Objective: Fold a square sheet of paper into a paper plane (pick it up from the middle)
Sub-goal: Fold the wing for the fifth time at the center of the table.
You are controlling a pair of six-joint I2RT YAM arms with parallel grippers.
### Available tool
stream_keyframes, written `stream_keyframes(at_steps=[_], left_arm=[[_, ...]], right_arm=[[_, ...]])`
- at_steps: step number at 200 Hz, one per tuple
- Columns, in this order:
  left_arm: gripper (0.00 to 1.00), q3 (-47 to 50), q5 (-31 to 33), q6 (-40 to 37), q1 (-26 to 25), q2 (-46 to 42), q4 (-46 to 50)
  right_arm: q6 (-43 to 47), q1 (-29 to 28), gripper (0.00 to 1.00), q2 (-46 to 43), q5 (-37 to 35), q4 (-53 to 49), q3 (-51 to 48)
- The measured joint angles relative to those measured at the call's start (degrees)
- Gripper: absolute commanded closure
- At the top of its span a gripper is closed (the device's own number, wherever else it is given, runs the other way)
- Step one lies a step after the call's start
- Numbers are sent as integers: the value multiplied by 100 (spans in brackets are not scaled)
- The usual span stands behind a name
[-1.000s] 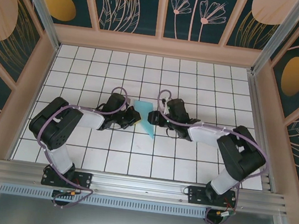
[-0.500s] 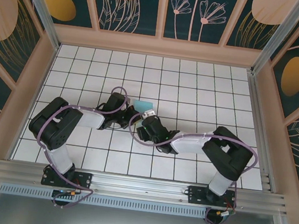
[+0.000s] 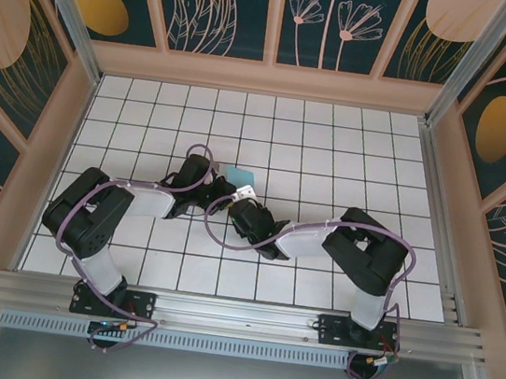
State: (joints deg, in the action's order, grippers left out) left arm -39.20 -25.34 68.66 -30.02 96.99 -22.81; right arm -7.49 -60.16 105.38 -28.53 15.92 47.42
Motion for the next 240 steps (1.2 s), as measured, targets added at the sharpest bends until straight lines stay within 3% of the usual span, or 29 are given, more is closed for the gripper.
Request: stream_keyframes(at_steps=[46, 105, 156, 202, 240], left_arm=[[77, -48, 179, -107, 0, -4, 315], [93, -55, 201, -208, 0, -2, 422], [96, -57, 199, -240, 0, -2, 424], [95, -57, 190, -240, 0, -2, 426], [95, -57, 186, -240, 0, -50, 494]], right_arm=[[566, -4, 75, -173, 13, 498, -503], [1054, -4, 67, -389, 170, 885, -776], [1213, -4, 62, -385, 203, 1051, -756], [1322, -4, 68, -168, 227, 1139, -525], [1360, 0, 79, -55, 310, 1132, -511]])
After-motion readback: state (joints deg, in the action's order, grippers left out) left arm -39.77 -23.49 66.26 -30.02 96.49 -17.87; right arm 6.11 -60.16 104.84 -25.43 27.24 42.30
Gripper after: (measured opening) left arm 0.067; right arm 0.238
